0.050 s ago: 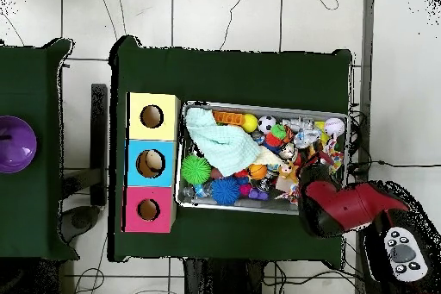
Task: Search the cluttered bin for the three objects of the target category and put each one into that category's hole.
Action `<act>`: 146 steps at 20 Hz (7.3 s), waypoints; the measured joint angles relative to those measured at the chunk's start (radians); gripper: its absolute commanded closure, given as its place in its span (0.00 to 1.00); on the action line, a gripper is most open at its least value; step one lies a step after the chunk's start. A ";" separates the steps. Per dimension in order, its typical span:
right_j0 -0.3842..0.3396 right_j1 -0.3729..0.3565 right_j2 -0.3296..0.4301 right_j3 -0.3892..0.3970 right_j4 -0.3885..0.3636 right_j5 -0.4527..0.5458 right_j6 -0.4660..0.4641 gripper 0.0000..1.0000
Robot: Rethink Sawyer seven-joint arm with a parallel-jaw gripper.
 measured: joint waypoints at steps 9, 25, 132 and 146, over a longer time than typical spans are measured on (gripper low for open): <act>0.056 -0.030 -0.070 0.022 0.064 0.000 0.000 0.00; 0.079 -0.033 -0.082 0.021 0.072 0.000 0.000 0.00; 0.010 0.121 -0.028 -0.105 -0.032 -0.166 0.000 0.00; 0.023 0.127 -0.046 -0.112 -0.032 -0.185 0.000 0.00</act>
